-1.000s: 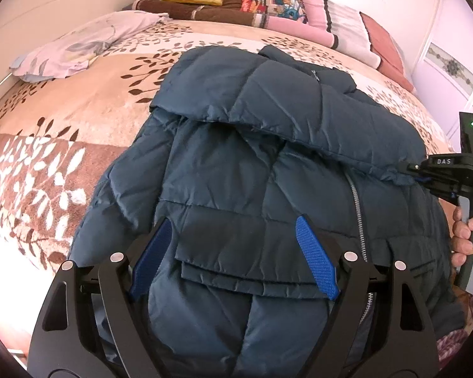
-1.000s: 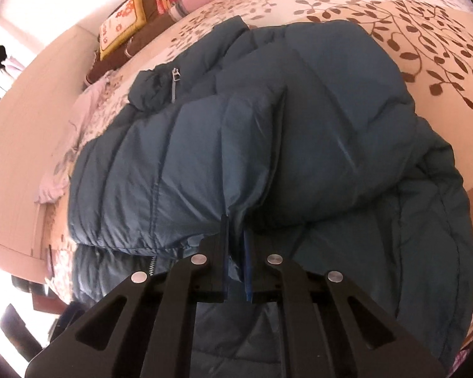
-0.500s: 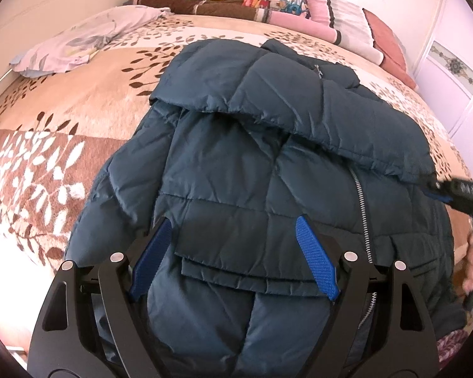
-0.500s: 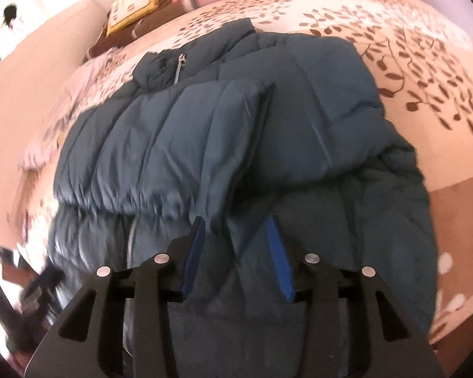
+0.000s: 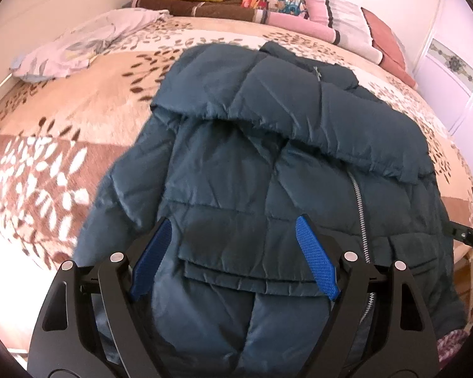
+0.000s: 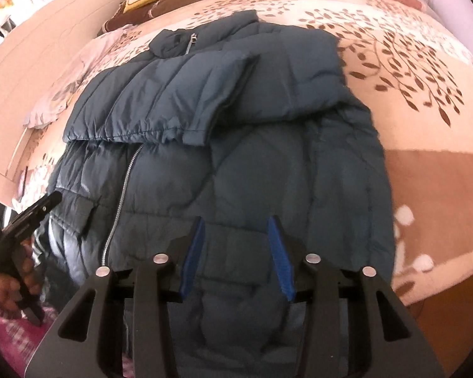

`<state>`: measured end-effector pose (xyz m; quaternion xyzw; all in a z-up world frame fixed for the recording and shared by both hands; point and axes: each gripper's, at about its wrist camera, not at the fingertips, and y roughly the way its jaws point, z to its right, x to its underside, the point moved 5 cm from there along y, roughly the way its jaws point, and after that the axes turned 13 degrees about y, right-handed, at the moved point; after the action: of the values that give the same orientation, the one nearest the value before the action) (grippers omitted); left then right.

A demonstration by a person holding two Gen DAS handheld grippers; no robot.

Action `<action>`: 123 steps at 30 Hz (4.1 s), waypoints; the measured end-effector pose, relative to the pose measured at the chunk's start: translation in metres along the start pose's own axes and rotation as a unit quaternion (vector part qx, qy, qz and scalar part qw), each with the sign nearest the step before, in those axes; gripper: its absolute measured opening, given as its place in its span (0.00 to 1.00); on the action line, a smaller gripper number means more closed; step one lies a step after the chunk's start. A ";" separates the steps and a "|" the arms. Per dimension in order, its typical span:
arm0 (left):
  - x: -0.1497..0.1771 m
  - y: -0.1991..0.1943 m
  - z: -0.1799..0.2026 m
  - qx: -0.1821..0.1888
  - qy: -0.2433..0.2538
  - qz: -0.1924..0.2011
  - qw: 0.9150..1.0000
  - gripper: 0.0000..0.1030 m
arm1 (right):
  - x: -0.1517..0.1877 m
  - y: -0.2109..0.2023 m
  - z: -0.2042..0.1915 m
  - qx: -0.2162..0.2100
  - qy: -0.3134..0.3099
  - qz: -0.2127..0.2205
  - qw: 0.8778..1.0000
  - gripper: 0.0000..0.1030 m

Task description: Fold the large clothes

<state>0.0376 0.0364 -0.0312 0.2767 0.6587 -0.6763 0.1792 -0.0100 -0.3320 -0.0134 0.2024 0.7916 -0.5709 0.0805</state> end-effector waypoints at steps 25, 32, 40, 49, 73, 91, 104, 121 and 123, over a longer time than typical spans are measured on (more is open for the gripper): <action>0.030 -0.082 -0.077 -0.003 0.024 -0.042 0.999 0.78 | 0.084 -0.042 0.106 0.016 0.075 -0.133 0.988 0.63; 0.067 -0.090 -0.099 0.028 -0.055 -0.073 0.995 0.79 | 0.101 -0.026 0.096 0.005 0.082 -0.149 0.985 0.65; 0.107 -0.064 -0.085 0.057 -0.081 -0.119 0.988 0.79 | 0.104 -0.025 0.089 -0.006 0.059 -0.148 0.987 0.59; 0.128 -0.045 -0.084 0.075 -0.097 -0.165 0.979 0.46 | 0.110 -0.028 0.092 -0.023 0.064 -0.131 0.989 0.53; 0.035 -0.150 -0.068 0.138 -0.041 0.071 0.987 0.08 | 0.059 -0.120 0.061 -0.229 0.108 0.018 0.967 0.14; 0.039 -0.251 -0.075 0.148 -0.006 0.160 0.976 0.08 | 0.075 -0.226 0.081 -0.306 0.150 0.127 0.932 0.14; 0.026 -0.241 -0.084 0.166 -0.026 0.158 0.973 0.09 | 0.067 -0.222 0.079 -0.316 0.168 0.119 0.926 0.14; -0.166 -0.068 -0.112 0.124 -0.085 0.133 0.980 0.10 | -0.159 -0.086 0.076 -0.287 0.245 0.087 0.922 0.14; -0.182 -0.029 -0.117 0.115 -0.098 0.113 0.982 0.10 | -0.184 -0.045 0.082 -0.274 0.274 0.068 0.919 0.14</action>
<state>0.1787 0.1322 0.1058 0.3004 0.5200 -0.7469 0.2855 0.1292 -0.4624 0.0642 0.3742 0.8925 -0.2470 -0.0488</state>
